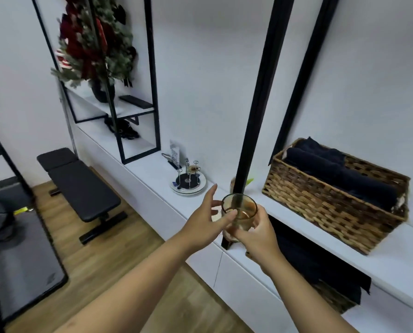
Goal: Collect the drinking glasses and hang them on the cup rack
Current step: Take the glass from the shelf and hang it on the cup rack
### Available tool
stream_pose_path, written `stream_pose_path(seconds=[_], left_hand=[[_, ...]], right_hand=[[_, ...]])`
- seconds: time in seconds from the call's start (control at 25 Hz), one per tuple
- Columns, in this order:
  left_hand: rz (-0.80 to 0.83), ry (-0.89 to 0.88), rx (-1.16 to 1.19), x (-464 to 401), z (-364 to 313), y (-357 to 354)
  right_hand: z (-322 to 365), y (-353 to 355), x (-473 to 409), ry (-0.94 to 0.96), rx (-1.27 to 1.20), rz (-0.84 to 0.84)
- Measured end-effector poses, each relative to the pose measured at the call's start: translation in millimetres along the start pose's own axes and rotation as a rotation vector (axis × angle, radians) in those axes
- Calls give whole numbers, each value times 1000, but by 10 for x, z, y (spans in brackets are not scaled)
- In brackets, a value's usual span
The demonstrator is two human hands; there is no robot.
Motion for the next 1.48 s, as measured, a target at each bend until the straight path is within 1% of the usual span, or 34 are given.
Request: stream_pose_path(seconds=[0.2,0.32,0.48,0.6,0.76,0.84,1.04,1.16,1.32,1.4,1.48], left_hand=[[-104,-25,-21,-146,89,630],[-186,-19,-14,-321,60,916],[-355,43,-77,-555,27,1232],[-405,64,-122,-754,5,1408],[-437,98,-101,-1153,32,1675],[-448,121,-60,-1404,112,1835],[-491,145,-15,-2067,390,2228],[-498,155,14,-2429,584,2380],[-435,146,67,-2833,783,2473],[-363,142,95,-3087,946,2505],[-280,140,116,-3359,1166,2542]], right_hand=[[332,-755,-322,54,-53,53],[453,-1075,-597,68,-105,35],[454,-1402,-938,-20,-237,28],[553,-1514,-1135,20,-178,57],[517,-1590,-1626,38,-68,165],[396,-1638,-1910,-25,-113,215],[29,-1910,-2682,-322,-558,281],[-165,-2229,-3045,-499,-649,290],[-269,-2585,-3351,-584,-762,327],[-344,-2698,-3540,-592,-802,312],[-459,-2752,-3755,-598,-849,257]])
Point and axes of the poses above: each hand's wrist, its own x-axis away from the middle knuckle, its own y-axis out of the back of the hand, z = x × y, the point moved 9 cm from there along -x, towards the middle knuckle, and after that the axes turned 3 degrees about -x, right-handed, at the moved point
